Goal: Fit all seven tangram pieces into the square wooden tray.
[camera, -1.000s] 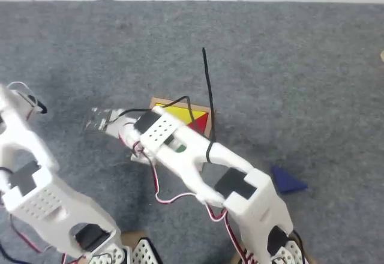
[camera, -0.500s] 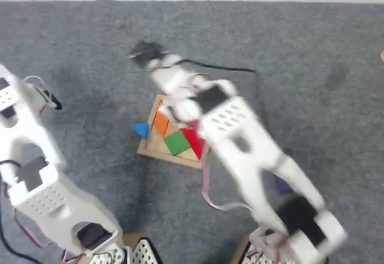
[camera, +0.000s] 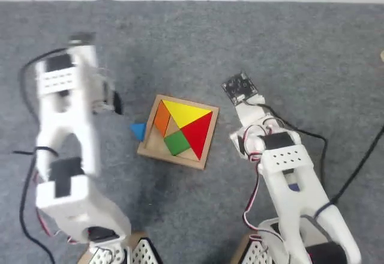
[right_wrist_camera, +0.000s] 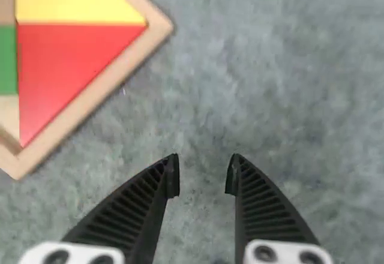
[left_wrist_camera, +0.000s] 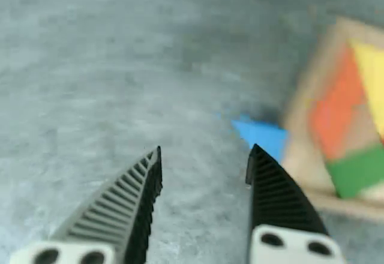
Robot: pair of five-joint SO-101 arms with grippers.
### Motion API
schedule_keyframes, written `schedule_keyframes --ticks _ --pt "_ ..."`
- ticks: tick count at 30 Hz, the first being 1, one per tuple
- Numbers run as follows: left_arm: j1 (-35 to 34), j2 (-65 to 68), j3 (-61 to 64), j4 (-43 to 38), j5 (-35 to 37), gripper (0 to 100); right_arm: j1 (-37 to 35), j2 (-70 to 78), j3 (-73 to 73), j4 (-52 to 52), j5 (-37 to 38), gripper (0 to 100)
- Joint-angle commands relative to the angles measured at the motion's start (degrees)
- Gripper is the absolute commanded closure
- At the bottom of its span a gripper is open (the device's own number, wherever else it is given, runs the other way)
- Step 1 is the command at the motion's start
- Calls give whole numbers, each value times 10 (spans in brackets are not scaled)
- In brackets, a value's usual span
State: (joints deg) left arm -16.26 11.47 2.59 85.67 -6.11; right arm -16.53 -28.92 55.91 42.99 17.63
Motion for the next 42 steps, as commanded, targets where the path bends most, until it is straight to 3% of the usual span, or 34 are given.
schedule_keyframes --ticks 1,5,16,24,36,42 --pt "76 -84 71 -38 -45 778 8 7 -1 -18 9 851" --pt "114 -107 141 -86 -75 778 8 6 2 -18 -5 851" --pt "61 -46 169 -170 -74 778 8 7 3 -18 -4 851" --pt "59 10 168 -212 -74 779 15 7 3 -18 -3 852" --pt "-21 40 105 -183 -73 779 36 7 13 -48 -6 853" --pt "2 43 108 -181 -73 779 36 7 23 -62 -5 853"
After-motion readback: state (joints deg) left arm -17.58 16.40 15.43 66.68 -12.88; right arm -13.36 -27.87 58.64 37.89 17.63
